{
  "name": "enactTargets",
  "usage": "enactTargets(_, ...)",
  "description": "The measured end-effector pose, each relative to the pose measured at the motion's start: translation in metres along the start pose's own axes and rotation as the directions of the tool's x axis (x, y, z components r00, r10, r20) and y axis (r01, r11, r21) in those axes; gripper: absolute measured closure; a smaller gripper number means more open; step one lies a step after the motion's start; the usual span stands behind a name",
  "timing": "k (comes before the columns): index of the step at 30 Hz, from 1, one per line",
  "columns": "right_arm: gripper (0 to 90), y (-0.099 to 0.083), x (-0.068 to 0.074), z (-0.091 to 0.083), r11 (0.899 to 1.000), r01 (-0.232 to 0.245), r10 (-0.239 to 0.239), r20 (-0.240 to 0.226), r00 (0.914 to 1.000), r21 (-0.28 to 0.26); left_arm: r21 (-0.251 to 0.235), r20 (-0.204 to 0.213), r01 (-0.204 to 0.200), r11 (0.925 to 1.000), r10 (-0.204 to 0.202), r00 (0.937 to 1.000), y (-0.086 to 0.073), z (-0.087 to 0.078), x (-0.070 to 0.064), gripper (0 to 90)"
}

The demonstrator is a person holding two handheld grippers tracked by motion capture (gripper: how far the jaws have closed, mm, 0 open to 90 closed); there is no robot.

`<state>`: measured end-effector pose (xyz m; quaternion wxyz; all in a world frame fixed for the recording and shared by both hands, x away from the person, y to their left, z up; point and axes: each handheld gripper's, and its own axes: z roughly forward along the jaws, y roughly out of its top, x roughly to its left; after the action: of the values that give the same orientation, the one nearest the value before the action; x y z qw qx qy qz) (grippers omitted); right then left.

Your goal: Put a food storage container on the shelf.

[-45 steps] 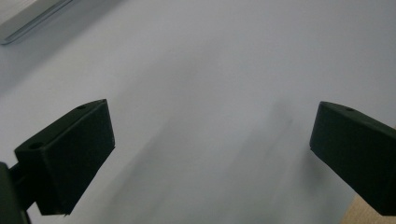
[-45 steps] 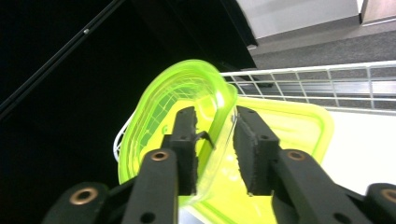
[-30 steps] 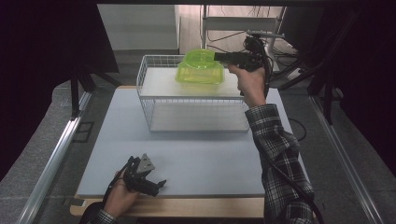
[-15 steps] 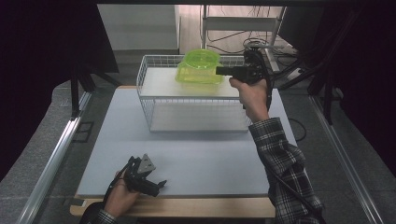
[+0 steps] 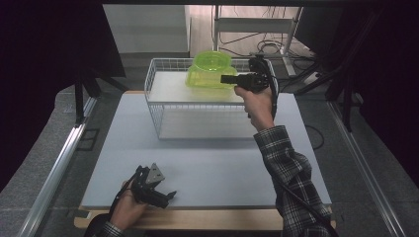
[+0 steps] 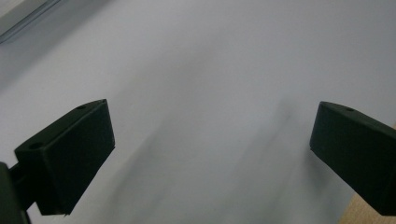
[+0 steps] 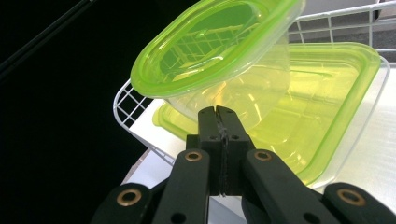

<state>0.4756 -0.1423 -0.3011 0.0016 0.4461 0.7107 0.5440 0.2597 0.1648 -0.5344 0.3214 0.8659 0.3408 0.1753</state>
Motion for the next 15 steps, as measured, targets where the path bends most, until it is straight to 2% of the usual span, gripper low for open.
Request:
enactTargets(4, 89.1, 0.0019, -0.0038, 0.0006, 1.000, -0.015, 0.015, 0.007, 0.9999, -0.006, 0.000, -0.001, -0.001, 1.0000, 0.001, 1.0000, 0.0000, 0.0002, -0.0001, 0.0)
enactTargets(10, 88.7, -0.0023, -0.0059, -0.0048, 1.000, 0.000, 0.000, -0.002, 1.0000, -0.007, -0.006, -0.003, 0.003, 1.0000, -0.003, 1.0000, 0.0001, -0.0005, 0.0004, 0.0)
enactTargets(15, 77.2, -0.0062, -0.0032, -0.0084, 0.999, 0.032, -0.032, -0.001, 0.9995, 0.012, -0.015, -0.003, 0.013, 0.9998, -0.013, 0.9999, 0.0003, -0.0019, 0.0018, 0.0)
